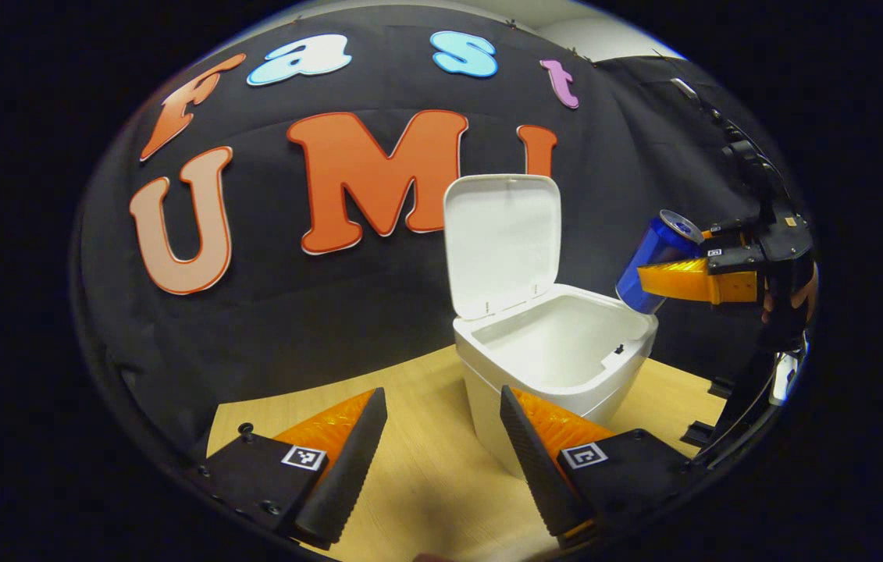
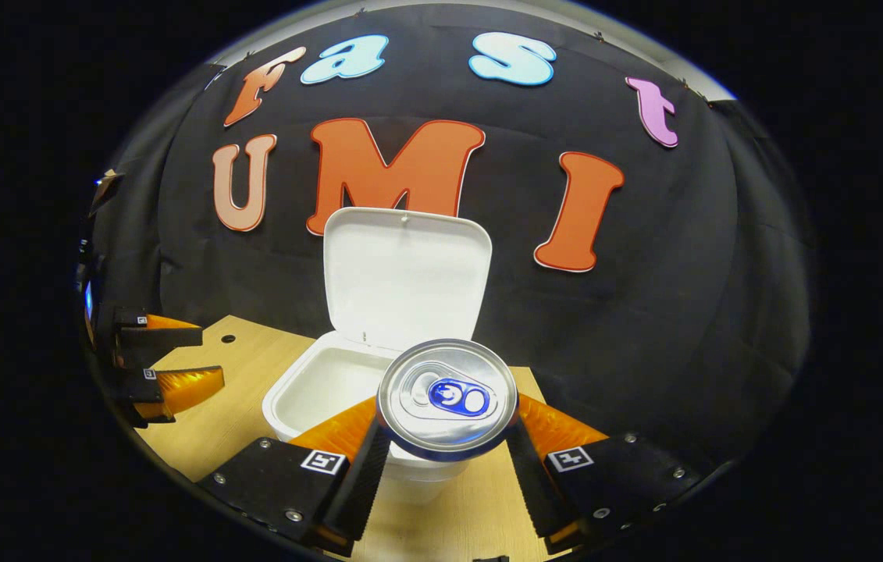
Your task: Press the lid of the desktop garbage bin to open it, pick up the crumpled paper on the desktop and throw it into the bin, then pick up the pop can on the desktop and drop it into the bin, and finally close the garbage bin lid.
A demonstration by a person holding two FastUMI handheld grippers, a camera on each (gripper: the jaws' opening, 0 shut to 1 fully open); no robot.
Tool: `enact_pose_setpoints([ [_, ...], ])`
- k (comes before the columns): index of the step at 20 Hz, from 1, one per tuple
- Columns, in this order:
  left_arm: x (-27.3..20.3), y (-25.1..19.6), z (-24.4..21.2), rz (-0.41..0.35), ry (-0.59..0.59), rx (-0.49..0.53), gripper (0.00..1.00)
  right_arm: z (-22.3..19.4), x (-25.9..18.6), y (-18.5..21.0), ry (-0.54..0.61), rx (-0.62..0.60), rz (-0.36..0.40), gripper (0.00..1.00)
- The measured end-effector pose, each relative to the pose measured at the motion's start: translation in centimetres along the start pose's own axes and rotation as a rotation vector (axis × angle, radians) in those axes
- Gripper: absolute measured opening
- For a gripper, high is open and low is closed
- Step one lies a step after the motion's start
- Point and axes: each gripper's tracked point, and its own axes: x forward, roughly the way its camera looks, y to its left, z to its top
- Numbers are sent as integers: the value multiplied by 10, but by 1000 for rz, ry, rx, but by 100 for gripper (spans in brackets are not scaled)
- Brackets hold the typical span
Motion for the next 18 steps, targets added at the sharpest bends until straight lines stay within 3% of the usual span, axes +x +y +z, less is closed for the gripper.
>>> enact_pose_setpoints([
  [12, -38, 63, -28, 245, 7, -99, 92, -26, 29, 11, 74, -55, 81, 79],
  [18, -49, 73, -36, 301, 19, -115, 94, -42, 41, 12, 117, -73, 94, 75],
])
